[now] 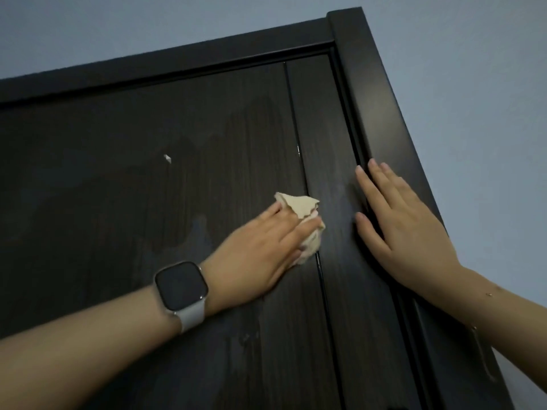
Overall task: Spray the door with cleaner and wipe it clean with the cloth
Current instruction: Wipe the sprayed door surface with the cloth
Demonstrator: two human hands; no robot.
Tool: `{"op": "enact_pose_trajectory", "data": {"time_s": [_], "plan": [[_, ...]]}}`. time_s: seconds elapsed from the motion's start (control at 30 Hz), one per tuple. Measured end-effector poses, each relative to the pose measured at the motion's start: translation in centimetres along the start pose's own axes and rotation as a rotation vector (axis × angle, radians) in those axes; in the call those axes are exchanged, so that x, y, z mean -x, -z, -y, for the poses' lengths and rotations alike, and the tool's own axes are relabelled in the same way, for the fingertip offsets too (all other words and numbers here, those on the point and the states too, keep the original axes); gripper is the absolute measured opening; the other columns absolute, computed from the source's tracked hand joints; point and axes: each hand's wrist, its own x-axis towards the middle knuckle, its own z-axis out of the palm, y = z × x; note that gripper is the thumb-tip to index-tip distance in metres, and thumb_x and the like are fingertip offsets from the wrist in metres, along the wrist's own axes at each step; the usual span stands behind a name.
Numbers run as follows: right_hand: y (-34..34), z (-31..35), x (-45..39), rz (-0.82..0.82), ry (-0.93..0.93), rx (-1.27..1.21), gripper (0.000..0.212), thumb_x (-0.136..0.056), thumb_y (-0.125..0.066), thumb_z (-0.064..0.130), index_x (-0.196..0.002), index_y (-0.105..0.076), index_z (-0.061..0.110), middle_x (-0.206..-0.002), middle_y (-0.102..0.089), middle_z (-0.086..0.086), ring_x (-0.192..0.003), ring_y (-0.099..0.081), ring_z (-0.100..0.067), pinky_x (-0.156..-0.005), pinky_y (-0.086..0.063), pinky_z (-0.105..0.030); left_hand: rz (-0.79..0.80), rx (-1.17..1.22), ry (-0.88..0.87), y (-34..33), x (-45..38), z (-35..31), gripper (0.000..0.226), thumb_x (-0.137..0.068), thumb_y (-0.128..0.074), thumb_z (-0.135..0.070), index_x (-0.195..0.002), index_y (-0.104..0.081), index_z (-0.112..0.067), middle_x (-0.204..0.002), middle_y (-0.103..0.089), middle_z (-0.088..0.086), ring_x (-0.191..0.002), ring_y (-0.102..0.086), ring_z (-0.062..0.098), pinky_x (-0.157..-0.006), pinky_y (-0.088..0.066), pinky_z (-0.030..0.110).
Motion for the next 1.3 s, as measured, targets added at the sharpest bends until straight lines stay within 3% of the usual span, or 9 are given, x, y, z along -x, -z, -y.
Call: {"op": "enact_pose_trajectory", "data": {"time_s": [0.1,0.27,0.4,0.53,0.73,0.87,1.03,1.17,1.3], "plan": [[-0.1,-0.1,-0.1,-0.014,0.008,0.005,0.064,-0.097,-0.026,0.041,-0.154,-0.020,0.014,-0.161,-0.018,-0.006,-0.149,-0.013,-0.018,-0.121,-0.013,-0.032,-0.029,-0.046,0.023,0.2,-3.0,3.9,0.052,-0.100,-0.029,-0.026,-0.147,-0.036,-0.004,-0.137,-0.052,0.016,-0.128,-0.047,0.031,-0.118,-0.022,0.046],[-0.4,-0.3,0.0,-0.052,-0.080,0.011,0.065,-0.097,-0.024,0.042,-0.154,-0.018,0.013,-0.162,-0.013,-0.007,-0.150,-0.009,-0.018,-0.121,-0.009,-0.031,-0.127,-0.028,0.370,1.9,-12.1,11.9,0.068,-0.092,-0.015,-0.043,-0.144,-0.041,-0.006,-0.141,-0.047,0.019,-0.134,-0.040,0.033,-0.115,-0.015,0.042],[-0.5,-0.4,-0.1,-0.067,-0.110,0.010,0.065,-0.096,-0.021,0.043,-0.154,-0.020,0.013,-0.162,-0.014,-0.007,-0.150,-0.008,-0.018,-0.120,-0.007,-0.030,-0.200,-0.038,0.535,2.5,-16.3,12.8,0.056,-0.102,-0.033,-0.034,-0.149,-0.028,-0.003,-0.138,-0.040,0.022,-0.131,-0.034,0.037,-0.114,-0.020,0.044],[-0.3,-0.2,0.0,-0.066,-0.120,0.005,0.063,-0.096,-0.023,0.042,-0.153,-0.022,0.015,-0.161,-0.015,-0.006,-0.149,-0.009,-0.017,-0.120,-0.009,-0.030,-0.292,0.050,0.430,2.1,-13.9,11.7,0.046,-0.101,-0.044,-0.028,-0.140,-0.045,-0.005,-0.137,-0.039,0.020,-0.125,-0.037,0.035,-0.103,-0.036,0.046],[-0.3,-0.1,-0.1,-0.062,-0.118,0.014,0.064,-0.096,-0.022,0.043,-0.153,-0.023,0.014,-0.161,-0.016,-0.007,-0.149,-0.010,-0.018,-0.120,-0.010,-0.031,-0.263,-0.040,0.251,1.4,-8.9,7.5,0.057,-0.097,-0.029,-0.043,-0.144,-0.045,-0.016,-0.160,-0.011,0.019,-0.149,-0.003,0.035,-0.122,-0.004,0.045],[-0.3,-0.1,-0.1,-0.063,-0.120,0.018,0.064,-0.096,-0.022,0.043,-0.153,-0.024,0.013,-0.161,-0.017,-0.008,-0.149,-0.012,-0.019,-0.120,-0.010,-0.031,-0.149,0.122,0.256,0.1,-7.9,6.2,0.065,-0.097,-0.017,-0.048,-0.153,-0.023,-0.017,-0.161,-0.016,0.012,-0.150,-0.009,0.026,-0.119,-0.015,0.039],[-0.6,-0.4,-0.1,-0.071,-0.119,0.008,0.064,-0.096,-0.021,0.039,-0.154,-0.019,0.011,-0.162,-0.015,-0.005,-0.149,-0.008,-0.015,-0.120,-0.002,-0.025,-0.180,0.080,0.429,1.3,-14.9,12.5,0.056,-0.103,-0.028,-0.039,-0.152,-0.028,-0.011,-0.159,-0.014,0.022,-0.147,-0.015,0.036,-0.119,-0.018,0.045],[-0.6,-0.5,0.0,-0.093,-0.118,-0.005,0.064,-0.096,-0.020,0.041,-0.154,-0.020,0.013,-0.162,-0.015,-0.002,-0.149,-0.008,-0.012,-0.119,-0.002,-0.023,-0.341,0.205,0.558,2.9,-19.2,15.7,0.066,-0.088,-0.034,-0.053,-0.136,-0.052,-0.012,-0.136,-0.037,0.012,-0.127,-0.039,0.031,-0.105,-0.034,0.030],[-0.6,-0.4,0.0,-0.098,-0.116,-0.019,0.064,-0.096,-0.021,0.042,-0.153,-0.024,0.013,-0.161,-0.018,-0.003,-0.148,-0.012,-0.013,-0.118,-0.003,-0.022,-0.310,0.112,0.418,1.8,-18.0,11.3,0.048,-0.102,-0.041,-0.033,-0.145,-0.043,-0.012,-0.131,-0.041,0.018,-0.119,-0.044,0.033,-0.097,-0.041,0.039]]}}
